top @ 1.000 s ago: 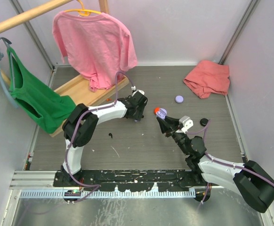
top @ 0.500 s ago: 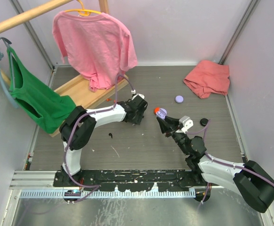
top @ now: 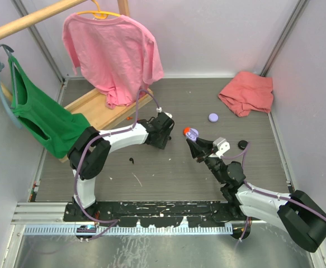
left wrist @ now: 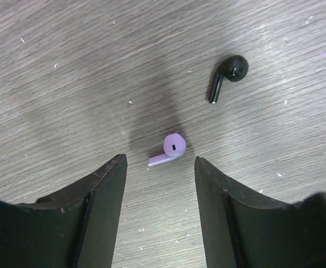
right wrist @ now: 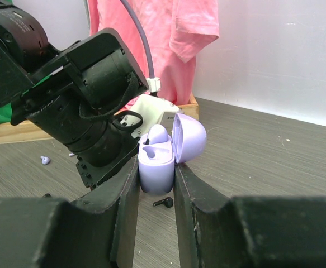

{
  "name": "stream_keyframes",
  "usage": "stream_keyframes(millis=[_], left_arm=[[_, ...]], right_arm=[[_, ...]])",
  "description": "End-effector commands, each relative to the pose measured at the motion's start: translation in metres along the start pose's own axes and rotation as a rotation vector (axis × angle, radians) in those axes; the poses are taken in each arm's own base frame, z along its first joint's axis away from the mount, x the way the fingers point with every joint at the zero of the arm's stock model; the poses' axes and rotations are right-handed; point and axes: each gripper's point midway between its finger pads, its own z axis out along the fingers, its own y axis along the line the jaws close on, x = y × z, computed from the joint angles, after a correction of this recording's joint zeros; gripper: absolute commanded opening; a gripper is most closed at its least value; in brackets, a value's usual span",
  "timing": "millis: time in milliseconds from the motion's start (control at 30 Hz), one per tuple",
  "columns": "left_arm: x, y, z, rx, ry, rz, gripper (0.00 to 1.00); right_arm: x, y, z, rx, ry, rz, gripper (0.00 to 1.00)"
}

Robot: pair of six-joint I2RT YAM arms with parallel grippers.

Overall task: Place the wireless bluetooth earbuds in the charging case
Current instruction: Pick up the earbud from the center of the board.

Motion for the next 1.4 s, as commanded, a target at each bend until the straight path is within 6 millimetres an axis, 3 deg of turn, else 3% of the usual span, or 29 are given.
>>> stream_keyframes(millis=[0, 533, 1367], left_arm=[[-0.027, -0.008, -0.022, 0.045, -0.043, 0.035, 0.52], [-0.022, -0.017, -0.008, 0.100, 0.091, 0.174, 0.37], [-0.006, -0.007, 0.018, 0.104, 0.186, 0.135, 0.23]], right_arm=[[0.001, -0.001, -0.007, 0.005, -0.014, -0.008, 0.02], [0.002, -0.001, -0.007, 0.002, -0.009, -0.007, 0.02], [0.005, -0.001, -0.005, 0.003, 0.005, -0.007, 0.02]])
